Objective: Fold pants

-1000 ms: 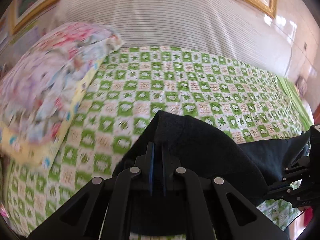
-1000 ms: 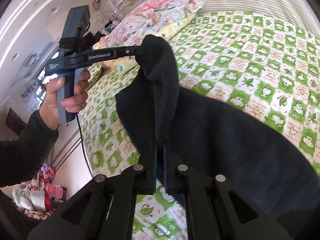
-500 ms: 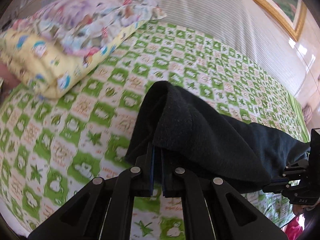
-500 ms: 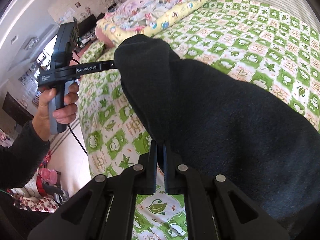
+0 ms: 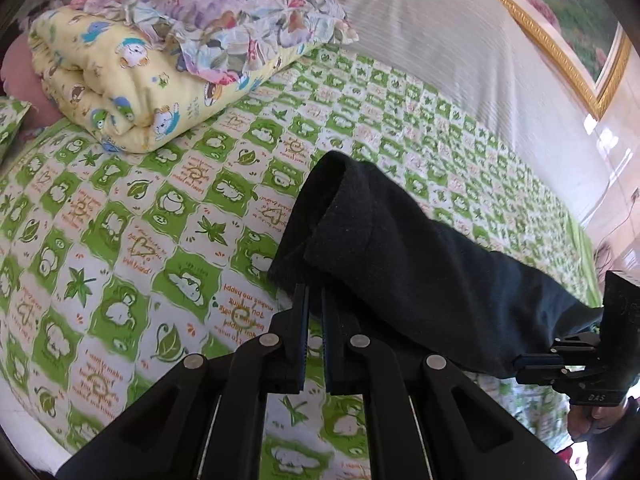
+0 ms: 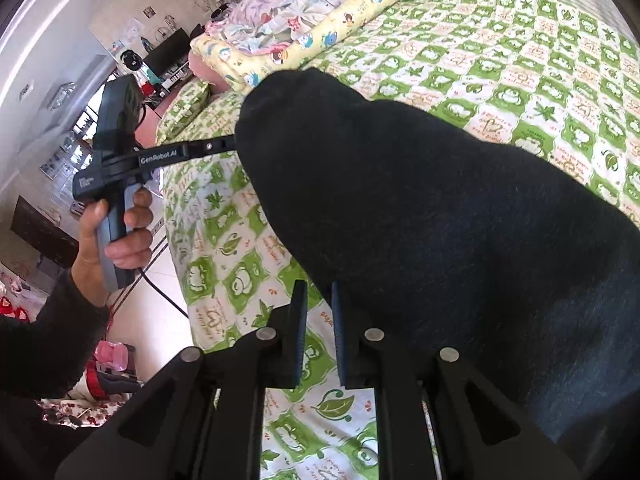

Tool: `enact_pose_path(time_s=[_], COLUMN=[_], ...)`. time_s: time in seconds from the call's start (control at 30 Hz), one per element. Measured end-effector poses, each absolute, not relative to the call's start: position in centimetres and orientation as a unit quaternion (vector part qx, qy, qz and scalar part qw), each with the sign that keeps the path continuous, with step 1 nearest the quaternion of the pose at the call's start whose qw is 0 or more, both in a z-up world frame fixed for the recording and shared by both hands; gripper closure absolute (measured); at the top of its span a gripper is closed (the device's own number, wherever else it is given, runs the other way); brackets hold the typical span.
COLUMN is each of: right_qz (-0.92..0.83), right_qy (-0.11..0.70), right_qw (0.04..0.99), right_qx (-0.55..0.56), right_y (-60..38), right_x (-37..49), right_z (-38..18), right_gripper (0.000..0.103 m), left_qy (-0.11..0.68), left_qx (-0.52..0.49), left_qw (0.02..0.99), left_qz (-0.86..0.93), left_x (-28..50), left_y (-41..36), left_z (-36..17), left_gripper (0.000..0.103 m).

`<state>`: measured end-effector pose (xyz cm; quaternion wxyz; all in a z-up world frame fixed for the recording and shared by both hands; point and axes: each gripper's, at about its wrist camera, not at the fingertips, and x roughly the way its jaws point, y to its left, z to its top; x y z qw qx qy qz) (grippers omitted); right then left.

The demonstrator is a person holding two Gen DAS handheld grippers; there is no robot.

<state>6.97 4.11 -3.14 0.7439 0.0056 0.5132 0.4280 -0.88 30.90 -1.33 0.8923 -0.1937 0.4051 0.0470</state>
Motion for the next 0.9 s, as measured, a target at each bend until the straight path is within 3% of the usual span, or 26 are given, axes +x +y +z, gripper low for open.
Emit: enact_pose_path(time_s=[0.27, 0.33, 0.37, 0.4, 0.9], right_qz=[0.418, 0.411, 0.409, 0.405, 0.297], right_qy=[0.495, 0.492, 0.489, 0.484, 0.494], right_qw=[0.761, 0.767, 0.77, 0.775, 0.812], right_qx=[0.027, 0.031, 0.031, 0.032, 0.093], right_y=[3.0, 2.7, 2.6, 2.5, -1.9], right_x=[7.8, 8.3, 8.4, 8.6, 16.9], right_z=[-1.2, -0.9, -0.8, -0.5, -1.0], right_gripper=[0.088, 0.073, 0.059, 0.054, 0.054], left_qy=[0.383, 0.38, 0.382, 0.385, 0.422], left_qx=[-0.221, -0.223, -0.227, -0.231, -0.275], left_qw=[0.896, 0.897, 0.895, 0.893, 0.861], left_qz=[0.042, 0.039, 0.037, 0.037, 0.075], left_x=[-1.2, -1.0, -0.7, -0.4, 0.8], left_y=[30.3, 30.0, 29.9, 29.9, 31.5], left_z=[0.7, 1.0, 0.9, 0.8, -3.5], left_gripper=[0.093, 0.092, 0.09, 0.088, 0.069])
